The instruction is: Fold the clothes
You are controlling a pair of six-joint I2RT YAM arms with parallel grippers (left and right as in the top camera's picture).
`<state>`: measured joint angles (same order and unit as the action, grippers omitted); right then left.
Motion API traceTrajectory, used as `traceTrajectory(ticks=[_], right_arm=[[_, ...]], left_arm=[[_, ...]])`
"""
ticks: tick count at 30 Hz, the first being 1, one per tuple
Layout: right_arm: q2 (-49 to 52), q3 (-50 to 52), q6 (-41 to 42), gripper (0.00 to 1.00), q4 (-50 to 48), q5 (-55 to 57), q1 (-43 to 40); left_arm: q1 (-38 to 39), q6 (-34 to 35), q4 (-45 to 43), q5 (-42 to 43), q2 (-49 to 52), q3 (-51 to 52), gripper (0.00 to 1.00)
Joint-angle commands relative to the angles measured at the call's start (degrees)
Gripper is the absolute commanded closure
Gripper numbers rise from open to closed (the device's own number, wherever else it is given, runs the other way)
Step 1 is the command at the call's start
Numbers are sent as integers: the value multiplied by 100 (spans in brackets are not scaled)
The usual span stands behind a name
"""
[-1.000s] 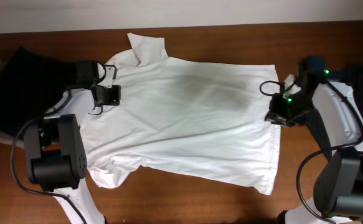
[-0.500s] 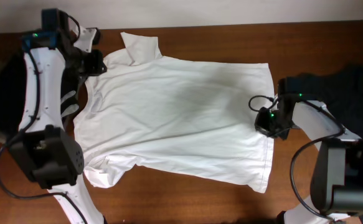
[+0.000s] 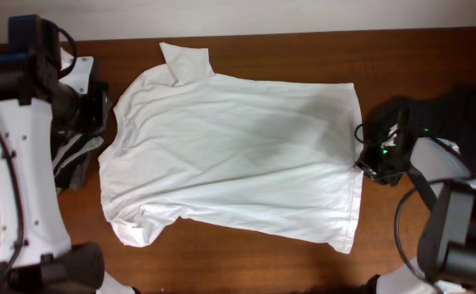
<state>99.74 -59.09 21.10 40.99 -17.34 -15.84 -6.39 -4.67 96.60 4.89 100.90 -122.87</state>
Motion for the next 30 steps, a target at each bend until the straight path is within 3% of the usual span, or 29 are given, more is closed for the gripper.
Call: traceTrajectory(ticks=[1, 4, 9, 11, 15, 20, 21, 23, 25, 30], right_arm=[[-1025, -201, -286, 58, 503, -496, 7], [-1650, -201, -291, 51, 1196, -625, 11], [-1641, -195, -485, 48, 1606, -619, 11], [-1600, -195, -485, 47, 1561, -599, 11], [-1600, -195, -485, 47, 1519, -511, 11], [-1600, -195, -485, 46, 1517, -450, 11], [-1600, -195, -485, 46, 1519, -450, 11], [-1600, -195, -485, 46, 1517, -450, 11], [-1600, -195, -487, 46, 1519, -448, 11], [-1600, -195, -586, 46, 1602, -162, 11]], left_arm=[[-13, 142, 11, 146, -188, 807, 75], [13, 140, -232, 280, -195, 2345, 75], [72, 146, -1364, 693, -192, 4640, 74], [72, 146, -1926, 693, -192, 5421, 65], [61, 157, -3335, 647, -188, 6492, 61], [61, 166, -4245, 520, -181, 6782, 61], [61, 166, -4339, 540, -181, 6782, 66], [61, 166, -4288, 632, -181, 6782, 87], [61, 166, -4148, 938, -184, 6780, 97], [61, 107, -3453, 1517, -315, 6612, 99]])
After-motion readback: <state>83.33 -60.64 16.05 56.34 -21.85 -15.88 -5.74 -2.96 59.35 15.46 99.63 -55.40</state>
